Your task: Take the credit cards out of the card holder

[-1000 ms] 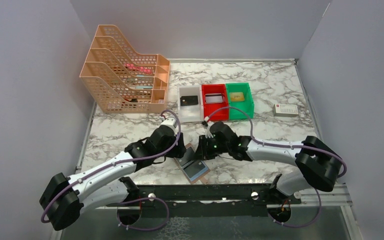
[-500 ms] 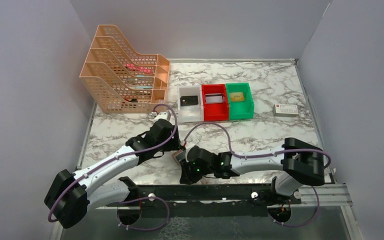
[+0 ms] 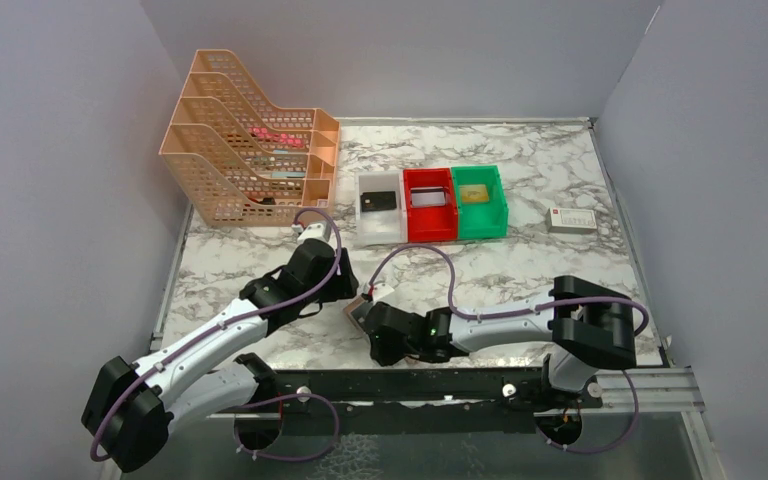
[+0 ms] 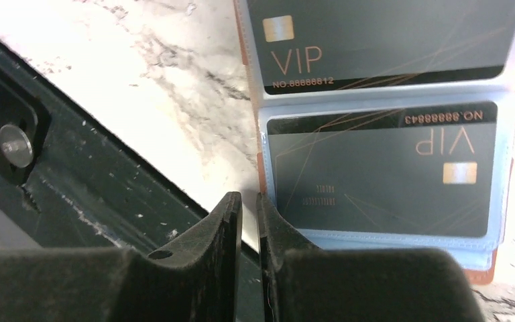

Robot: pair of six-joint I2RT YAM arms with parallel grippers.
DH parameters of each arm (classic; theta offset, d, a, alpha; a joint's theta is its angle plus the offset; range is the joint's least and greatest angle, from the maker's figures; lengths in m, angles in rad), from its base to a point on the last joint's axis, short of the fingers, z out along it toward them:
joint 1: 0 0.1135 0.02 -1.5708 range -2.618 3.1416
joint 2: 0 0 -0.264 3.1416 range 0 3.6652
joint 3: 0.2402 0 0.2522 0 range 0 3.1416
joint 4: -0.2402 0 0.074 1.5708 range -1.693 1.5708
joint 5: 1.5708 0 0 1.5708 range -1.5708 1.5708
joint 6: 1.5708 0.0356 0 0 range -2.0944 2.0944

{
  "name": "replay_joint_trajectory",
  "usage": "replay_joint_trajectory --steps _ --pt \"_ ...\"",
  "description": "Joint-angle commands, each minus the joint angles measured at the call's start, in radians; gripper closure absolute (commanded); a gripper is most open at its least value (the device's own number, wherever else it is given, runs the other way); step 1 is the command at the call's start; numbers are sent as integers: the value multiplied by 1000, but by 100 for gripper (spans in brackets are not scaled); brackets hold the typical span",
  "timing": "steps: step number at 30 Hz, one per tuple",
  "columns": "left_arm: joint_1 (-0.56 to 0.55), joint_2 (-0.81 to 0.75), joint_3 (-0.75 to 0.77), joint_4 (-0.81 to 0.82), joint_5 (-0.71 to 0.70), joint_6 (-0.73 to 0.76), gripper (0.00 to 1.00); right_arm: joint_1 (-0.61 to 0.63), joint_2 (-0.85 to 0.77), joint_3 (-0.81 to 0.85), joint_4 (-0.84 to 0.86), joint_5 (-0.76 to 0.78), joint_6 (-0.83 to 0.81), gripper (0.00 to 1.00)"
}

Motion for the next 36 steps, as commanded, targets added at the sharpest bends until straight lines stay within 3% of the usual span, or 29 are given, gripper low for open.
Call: replay_joint_trajectory --steps 1,14,21,31,36 --pt "1 -17 -14 40 35 -5 30 -10 13 -13 -204 201 16 80" --pt "0 -1 -47 177 209 48 30 -126 -179 -147 -125 165 -63 79" --pt "-1 70 -22 219 298 88 31 -204 -224 -167 -213 188 27 78" --pt "-10 163 5 294 420 117 47 -231 -402 -181 -60 34 -11 71" --pt "-26 213 11 325 438 117 57 -264 -300 -143 21 -47 61 68"
